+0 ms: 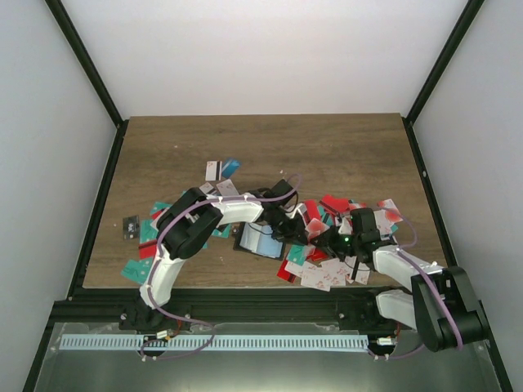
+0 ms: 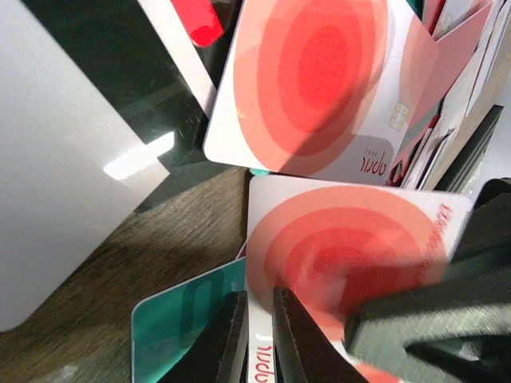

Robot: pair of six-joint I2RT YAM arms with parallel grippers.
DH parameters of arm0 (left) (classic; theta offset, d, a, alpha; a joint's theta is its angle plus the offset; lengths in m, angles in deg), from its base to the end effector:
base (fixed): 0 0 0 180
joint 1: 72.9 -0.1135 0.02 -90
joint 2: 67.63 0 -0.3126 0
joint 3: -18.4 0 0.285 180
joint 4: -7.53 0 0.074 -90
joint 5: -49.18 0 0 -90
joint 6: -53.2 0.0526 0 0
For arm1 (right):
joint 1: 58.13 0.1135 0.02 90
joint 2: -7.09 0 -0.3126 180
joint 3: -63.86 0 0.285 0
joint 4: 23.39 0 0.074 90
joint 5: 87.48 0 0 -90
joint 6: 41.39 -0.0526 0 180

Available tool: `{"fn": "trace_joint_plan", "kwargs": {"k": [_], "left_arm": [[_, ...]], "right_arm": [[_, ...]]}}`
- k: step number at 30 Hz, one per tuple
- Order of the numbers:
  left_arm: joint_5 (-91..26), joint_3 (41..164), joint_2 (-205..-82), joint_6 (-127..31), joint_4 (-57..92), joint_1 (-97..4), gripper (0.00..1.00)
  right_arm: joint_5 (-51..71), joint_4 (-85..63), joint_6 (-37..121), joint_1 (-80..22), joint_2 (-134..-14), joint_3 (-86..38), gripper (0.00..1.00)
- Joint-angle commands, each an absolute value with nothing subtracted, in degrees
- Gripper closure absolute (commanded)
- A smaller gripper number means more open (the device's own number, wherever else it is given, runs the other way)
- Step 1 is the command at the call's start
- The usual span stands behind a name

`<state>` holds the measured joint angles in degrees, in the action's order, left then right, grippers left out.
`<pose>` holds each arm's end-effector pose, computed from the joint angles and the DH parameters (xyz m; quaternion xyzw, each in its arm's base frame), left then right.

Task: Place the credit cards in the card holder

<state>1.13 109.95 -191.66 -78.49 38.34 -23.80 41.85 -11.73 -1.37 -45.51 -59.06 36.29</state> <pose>0.2918 -0.3905 0.1185 -0.1412 -0.9012 0.3981 0.0965 0.1779 0.0740 0.1335 0.1752 0.8756 0.4368 0.1092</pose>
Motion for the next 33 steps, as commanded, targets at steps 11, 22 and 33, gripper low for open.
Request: {"fn": "trace_joint_plan", "kwargs": {"k": [11, 22, 33], "left_arm": [[-3.3, 114.6, -184.8, -77.1, 43.4, -27.7, 0.8], [-1.8, 109.9, -165.4, -70.8, 45.9, -35.4, 0.51], [12.2, 102.3, -152.5, -75.0, 32.6, -40.5, 0.49]], "right_arm": [[44.8, -4.0, 6.1, -45.3, -55.9, 26.0, 0.99], [59.3, -18.3, 0.2, -45.2, -55.7, 17.5, 0.99], [66.5, -42.8, -15.6, -45.2, -58.1, 12.5, 0.99]]}}
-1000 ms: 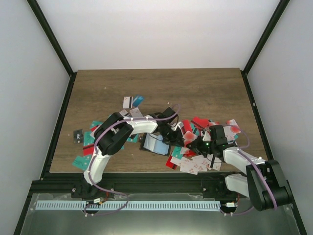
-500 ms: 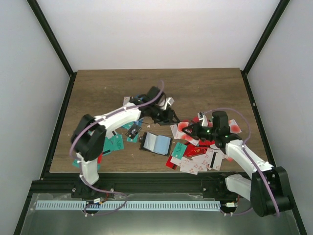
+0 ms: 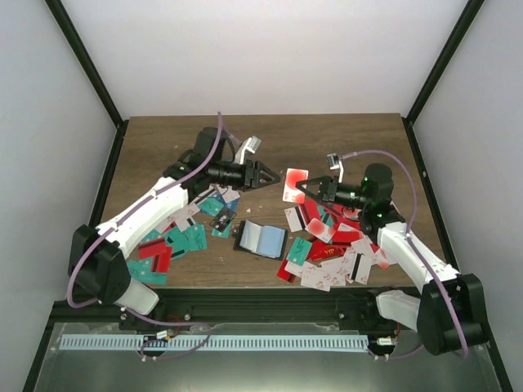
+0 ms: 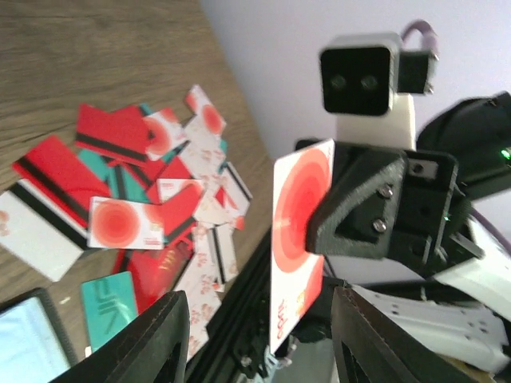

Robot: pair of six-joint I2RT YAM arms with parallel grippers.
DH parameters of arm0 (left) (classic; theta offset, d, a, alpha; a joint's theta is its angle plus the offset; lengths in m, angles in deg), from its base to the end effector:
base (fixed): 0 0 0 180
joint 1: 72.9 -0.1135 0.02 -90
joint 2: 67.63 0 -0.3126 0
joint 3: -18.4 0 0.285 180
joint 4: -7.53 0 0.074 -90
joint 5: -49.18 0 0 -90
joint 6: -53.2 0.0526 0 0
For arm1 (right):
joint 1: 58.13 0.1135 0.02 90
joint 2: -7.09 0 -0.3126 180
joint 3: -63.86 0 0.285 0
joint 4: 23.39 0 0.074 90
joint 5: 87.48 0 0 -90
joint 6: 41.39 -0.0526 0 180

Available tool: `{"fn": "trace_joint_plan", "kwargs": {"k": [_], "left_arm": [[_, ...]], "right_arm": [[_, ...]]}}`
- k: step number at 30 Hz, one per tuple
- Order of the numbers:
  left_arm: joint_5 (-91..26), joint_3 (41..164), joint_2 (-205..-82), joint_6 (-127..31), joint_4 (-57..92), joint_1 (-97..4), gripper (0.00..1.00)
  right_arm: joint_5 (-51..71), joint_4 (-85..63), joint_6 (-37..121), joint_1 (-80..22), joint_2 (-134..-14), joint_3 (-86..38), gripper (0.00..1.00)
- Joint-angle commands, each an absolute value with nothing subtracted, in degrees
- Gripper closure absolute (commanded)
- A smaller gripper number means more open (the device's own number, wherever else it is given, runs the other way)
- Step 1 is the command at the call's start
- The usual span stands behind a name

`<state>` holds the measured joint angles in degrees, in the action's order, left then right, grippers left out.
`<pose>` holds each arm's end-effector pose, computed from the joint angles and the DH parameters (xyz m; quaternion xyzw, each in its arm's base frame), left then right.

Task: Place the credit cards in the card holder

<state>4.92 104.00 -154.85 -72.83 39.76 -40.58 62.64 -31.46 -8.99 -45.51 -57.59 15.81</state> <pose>0.3024 -0.2359 0.3560 0.1565 0.8185 -0.5273 0.1661 0.2423 0.1010 0.2996 -0.0510 0.7311 0.6353 0.2435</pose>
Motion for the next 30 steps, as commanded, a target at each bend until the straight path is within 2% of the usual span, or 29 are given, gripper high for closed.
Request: {"fn": "trace_joint_plan", "kwargs": {"k": [1, 9, 13, 15, 21, 22, 23, 27, 30], "left_arm": [[12.9, 101.7, -152.1, -76.0, 31.1, -40.5, 0.49], [16.0, 99.7, -151.2, -82.4, 21.8, -39.5, 0.5], [16.2, 99.6, -151.6, -83.9, 19.8, -38.6, 0.55], [16.1, 99.6, -151.8, -84.7, 19.0, -38.3, 0.61], [15.4, 99.2, -152.1, -85.7, 18.1, -37.5, 0.95], [15.0, 99.0, -152.0, -85.7, 18.3, -37.5, 0.96], [14.2, 98.9, -151.7, -85.6, 19.1, -37.5, 0.96], [8.8, 98.8, -150.3, -81.1, 28.8, -38.5, 0.96], [7.0, 96.7, -149.1, -74.3, 37.4, -39.4, 0.96]], "right_arm": [[66.9, -44.6, -16.5, -45.2, -58.2, 12.3, 0.99], [68.0, -50.7, -20.5, -44.5, -59.0, 10.9, 0.99], [67.8, -50.8, -20.4, -43.6, -59.1, 10.4, 0.99], [67.7, -50.8, -20.4, -43.2, -59.0, 10.5, 0.99], [67.6, -51.0, -20.3, -42.2, -58.9, 10.8, 0.99], [67.6, -50.9, -20.2, -42.2, -58.8, 11.0, 0.99], [67.4, -50.3, -19.9, -42.1, -58.6, 11.2, 0.94], [65.8, -34.0, -12.2, -42.2, -58.6, 9.5, 0.51], [63.0, -17.0, 0.2, -42.2, -59.0, 7.5, 0.43]]}}
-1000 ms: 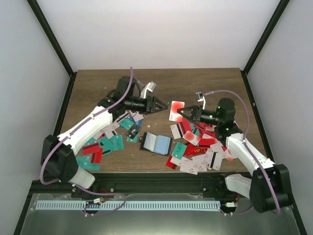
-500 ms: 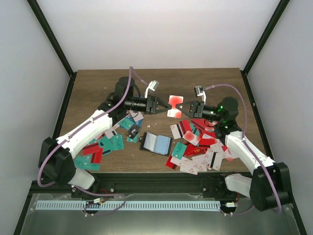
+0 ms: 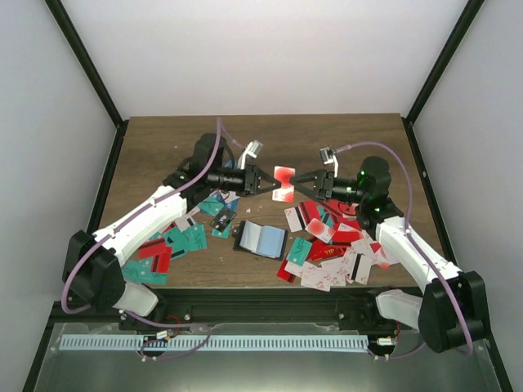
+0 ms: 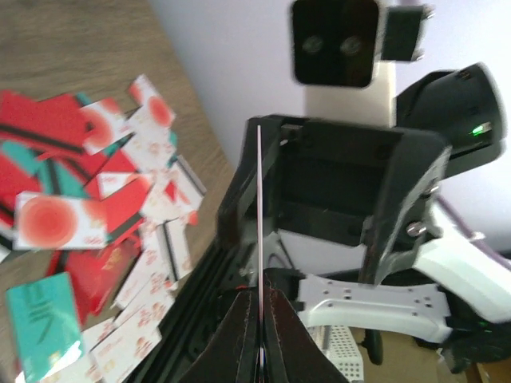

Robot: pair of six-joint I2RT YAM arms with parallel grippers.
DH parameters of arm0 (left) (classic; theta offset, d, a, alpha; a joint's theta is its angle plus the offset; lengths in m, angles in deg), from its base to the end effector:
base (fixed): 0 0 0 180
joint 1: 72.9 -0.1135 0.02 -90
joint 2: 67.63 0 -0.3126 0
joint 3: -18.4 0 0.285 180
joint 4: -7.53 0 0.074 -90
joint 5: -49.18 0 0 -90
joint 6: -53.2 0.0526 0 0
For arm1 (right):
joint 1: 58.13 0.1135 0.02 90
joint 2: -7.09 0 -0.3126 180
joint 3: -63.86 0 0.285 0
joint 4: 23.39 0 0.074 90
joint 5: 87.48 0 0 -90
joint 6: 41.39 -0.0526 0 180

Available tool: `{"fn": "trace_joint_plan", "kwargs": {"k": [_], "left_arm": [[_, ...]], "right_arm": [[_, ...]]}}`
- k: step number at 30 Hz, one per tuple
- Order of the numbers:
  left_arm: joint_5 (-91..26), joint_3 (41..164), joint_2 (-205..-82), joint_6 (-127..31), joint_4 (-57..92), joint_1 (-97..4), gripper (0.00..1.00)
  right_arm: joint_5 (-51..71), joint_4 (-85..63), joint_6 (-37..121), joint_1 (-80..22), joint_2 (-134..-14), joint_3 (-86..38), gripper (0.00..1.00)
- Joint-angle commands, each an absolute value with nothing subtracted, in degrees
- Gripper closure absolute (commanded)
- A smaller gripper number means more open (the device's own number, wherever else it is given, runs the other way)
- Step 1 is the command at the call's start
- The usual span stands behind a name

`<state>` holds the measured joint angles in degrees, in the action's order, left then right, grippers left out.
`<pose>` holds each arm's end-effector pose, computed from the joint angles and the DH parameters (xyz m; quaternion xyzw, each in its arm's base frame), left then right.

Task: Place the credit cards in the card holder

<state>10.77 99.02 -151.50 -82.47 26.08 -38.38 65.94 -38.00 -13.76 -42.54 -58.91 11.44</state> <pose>0.2817 -0.2438 0.3685 0.1704 0.7657 -0.6008 0.1541 0.2449 0.1172 0.3339 -0.1075 0.6960 0.6681 0.2401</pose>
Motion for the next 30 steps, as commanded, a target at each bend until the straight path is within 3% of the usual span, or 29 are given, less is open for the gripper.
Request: {"fn": "trace_joint_plan", "kwargs": {"k": [1, 6, 11, 30], "left_arm": [[6.2, 95.9, -148.7, -71.8, 40.5, -39.4, 0.96], [4.0, 88.4, -146.5, -63.7, 49.1, -39.4, 0.96], [0.9, 80.9, -147.1, -61.6, 50.3, -39.5, 0.96], [-2.6, 87.3, -163.7, -51.9, 56.0, -40.4, 0.96]], "right_arm": [[62.0, -13.2, 3.1, -42.2, -59.2, 7.6, 0.43], [59.8, -1.2, 11.4, -41.7, -61.9, 9.9, 0.41], [57.6, 1.4, 13.1, -38.1, -66.5, 13.0, 0.42], [51.4, 1.0, 13.5, -30.9, -80.5, 15.2, 0.61]]}}
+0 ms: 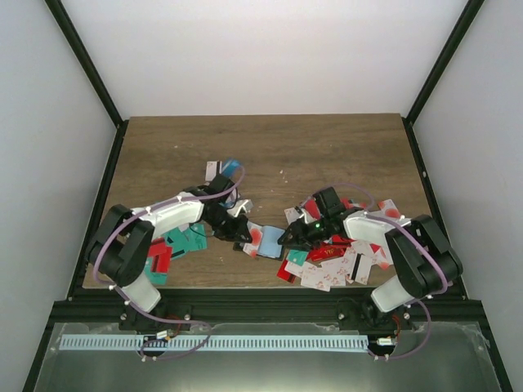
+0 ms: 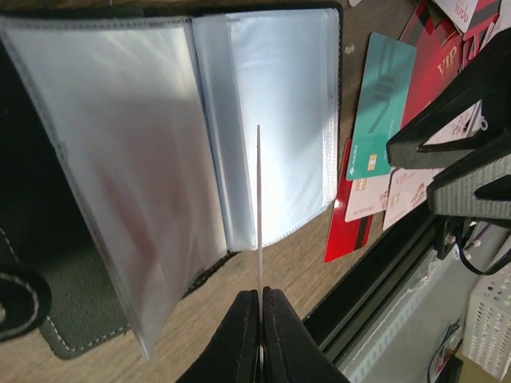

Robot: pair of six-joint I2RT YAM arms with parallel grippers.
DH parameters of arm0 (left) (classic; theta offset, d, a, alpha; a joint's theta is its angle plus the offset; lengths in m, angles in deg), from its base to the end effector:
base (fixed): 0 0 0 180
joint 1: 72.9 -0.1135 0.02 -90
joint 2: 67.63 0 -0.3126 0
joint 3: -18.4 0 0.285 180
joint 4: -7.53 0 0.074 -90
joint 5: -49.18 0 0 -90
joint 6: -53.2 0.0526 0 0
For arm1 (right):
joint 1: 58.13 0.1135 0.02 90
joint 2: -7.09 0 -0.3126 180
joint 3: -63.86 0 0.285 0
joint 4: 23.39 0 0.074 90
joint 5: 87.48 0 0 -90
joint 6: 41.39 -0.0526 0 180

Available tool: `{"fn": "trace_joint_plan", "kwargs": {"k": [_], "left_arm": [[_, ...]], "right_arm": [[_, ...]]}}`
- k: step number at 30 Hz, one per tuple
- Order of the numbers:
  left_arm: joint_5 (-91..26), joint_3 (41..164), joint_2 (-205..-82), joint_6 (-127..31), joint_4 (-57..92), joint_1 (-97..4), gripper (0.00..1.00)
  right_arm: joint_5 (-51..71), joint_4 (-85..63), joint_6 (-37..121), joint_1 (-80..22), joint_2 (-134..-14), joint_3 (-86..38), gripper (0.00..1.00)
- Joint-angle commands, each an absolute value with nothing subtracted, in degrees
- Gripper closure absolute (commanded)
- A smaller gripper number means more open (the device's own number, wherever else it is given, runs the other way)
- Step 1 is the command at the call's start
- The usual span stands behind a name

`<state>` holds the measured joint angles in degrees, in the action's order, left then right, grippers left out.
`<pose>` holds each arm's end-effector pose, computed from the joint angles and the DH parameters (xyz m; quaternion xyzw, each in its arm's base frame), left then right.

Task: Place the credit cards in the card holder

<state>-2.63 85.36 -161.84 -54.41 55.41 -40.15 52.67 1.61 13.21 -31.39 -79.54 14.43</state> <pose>0.2565 -0.2037 0.1833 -0.1654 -0.9233 0.3456 0.0274 0.2309 0.1615 0.1580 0.0351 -0.8844 -0.4647 0.0259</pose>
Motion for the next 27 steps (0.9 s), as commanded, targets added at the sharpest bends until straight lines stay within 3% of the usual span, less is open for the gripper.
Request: {"fn": "trace_joint_plan", "kwargs": {"k": [1, 27], "left_arm": [[-2.7, 87.6, -164.2, -51.6, 56.0, -40.4, 0.96], [0.3, 90.1, -170.3, -48.0, 55.0, -40.5, 0.96]], "right_arm": [[51.4, 0.9, 13.5, -30.9, -80.9, 15.4, 0.62], [50.4, -0.7, 14.9, -30.9, -90.0, 14.1, 0.69]]}}
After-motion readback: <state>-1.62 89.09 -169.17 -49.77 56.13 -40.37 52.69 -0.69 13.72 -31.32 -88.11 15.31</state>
